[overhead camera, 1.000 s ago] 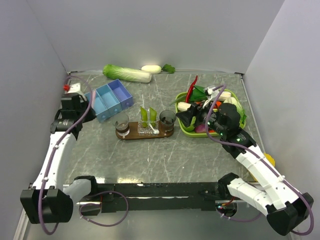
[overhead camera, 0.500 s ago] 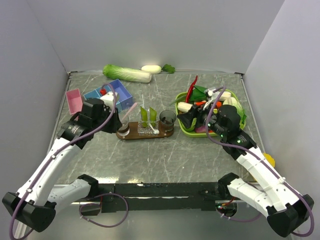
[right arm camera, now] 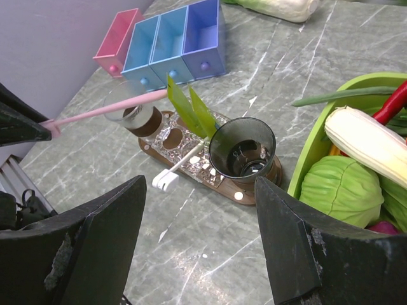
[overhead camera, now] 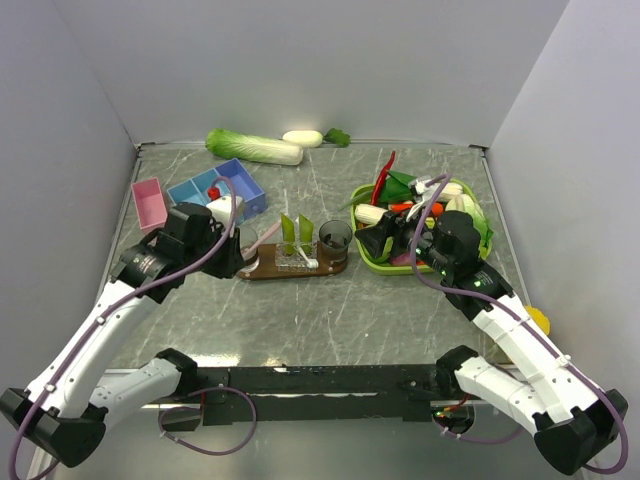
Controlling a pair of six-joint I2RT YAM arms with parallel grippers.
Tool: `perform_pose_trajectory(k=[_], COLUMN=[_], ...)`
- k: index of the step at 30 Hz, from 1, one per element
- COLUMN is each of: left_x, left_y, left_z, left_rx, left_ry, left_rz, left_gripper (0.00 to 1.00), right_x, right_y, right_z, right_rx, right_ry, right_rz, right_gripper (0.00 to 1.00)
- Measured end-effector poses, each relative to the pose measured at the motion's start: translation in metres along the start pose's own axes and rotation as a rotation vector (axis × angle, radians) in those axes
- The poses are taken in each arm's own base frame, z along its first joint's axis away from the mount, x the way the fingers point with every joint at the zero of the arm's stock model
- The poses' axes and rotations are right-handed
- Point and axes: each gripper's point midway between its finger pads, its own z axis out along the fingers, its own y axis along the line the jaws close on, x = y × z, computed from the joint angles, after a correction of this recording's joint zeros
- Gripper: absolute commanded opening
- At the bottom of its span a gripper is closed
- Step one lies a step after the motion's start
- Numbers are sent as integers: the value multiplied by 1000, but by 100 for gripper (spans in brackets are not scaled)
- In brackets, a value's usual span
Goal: Prepare toiletry sets of a toothbrush and toothpaste on the tray
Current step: Pick up the toothbrush from the storage box, then place the toothbrush in the toothpaste holder.
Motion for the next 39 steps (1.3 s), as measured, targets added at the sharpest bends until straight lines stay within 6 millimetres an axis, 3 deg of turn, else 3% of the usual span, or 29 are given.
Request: perform_pose_trajectory(k=[24, 30, 39], left_x=[-16, -9, 4], left_y=[-16, -22, -22], left_z=[-22, -25, -13], left_rx=[26, 35, 16], left_ry=[95, 132, 225], left_rz=[-7, -50, -79], left_gripper=[1, 1, 1], right_x=[9, 9, 9], right_y=[-6, -6, -6], right_z=[-1, -1, -1], right_rx=[29, 29, 28], right_ry=[33, 32, 33], right_rz=[5, 4, 5], right_gripper=[77, 77, 77])
